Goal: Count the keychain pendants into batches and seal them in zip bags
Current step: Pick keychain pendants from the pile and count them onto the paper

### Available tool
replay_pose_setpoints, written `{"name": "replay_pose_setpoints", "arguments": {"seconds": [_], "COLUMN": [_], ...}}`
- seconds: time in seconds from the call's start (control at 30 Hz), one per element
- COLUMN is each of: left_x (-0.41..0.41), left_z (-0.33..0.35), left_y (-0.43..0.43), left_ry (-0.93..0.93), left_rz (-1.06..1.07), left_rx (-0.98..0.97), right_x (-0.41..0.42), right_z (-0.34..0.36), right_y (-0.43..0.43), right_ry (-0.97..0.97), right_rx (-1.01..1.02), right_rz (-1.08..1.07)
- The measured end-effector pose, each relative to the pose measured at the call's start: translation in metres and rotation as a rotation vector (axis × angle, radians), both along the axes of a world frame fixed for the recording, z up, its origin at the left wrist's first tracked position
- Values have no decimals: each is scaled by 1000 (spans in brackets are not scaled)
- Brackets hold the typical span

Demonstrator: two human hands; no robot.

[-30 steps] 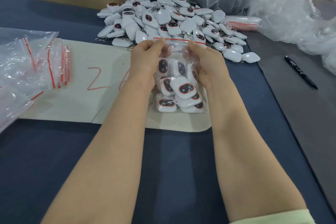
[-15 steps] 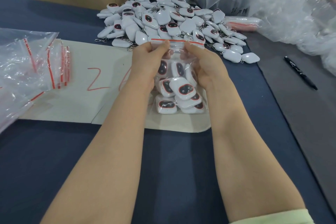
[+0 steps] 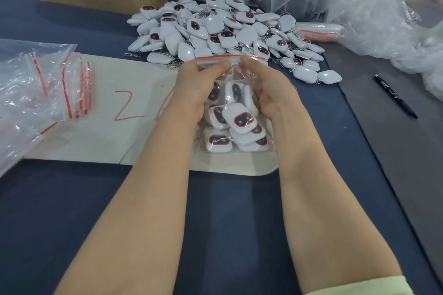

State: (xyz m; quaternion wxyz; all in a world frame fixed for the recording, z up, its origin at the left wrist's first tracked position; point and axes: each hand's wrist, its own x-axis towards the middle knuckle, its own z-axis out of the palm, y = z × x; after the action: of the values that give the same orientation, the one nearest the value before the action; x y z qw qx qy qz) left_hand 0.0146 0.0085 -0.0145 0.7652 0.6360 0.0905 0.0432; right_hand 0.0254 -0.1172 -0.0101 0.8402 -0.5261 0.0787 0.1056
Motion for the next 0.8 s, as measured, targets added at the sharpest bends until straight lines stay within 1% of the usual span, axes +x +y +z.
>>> {"name": "replay_pose_setpoints", "arguments": {"seconds": [0.17, 0.3, 0.43, 0.53, 0.8], "left_x": [1, 4, 5, 5, 2], "left_z": [-1, -3, -6, -6, -5], "left_y": [0, 2, 1, 0, -5], "left_ry": [74, 99, 74, 56, -13], "left_rz": [-1, 16, 62, 86, 117], "left_rx": [-72, -139, -88, -61, -28], "right_x": [4, 7, 8, 7, 9], "right_z": [-3, -4, -5, -5, -6], "right_y": [0, -1, 0, 0, 4], "right_ry": [10, -1, 12, 28, 44], "right_rx": [-64, -47, -76, -46, -77], "right_rz": [-34, -67, -69, -55, -62]}}
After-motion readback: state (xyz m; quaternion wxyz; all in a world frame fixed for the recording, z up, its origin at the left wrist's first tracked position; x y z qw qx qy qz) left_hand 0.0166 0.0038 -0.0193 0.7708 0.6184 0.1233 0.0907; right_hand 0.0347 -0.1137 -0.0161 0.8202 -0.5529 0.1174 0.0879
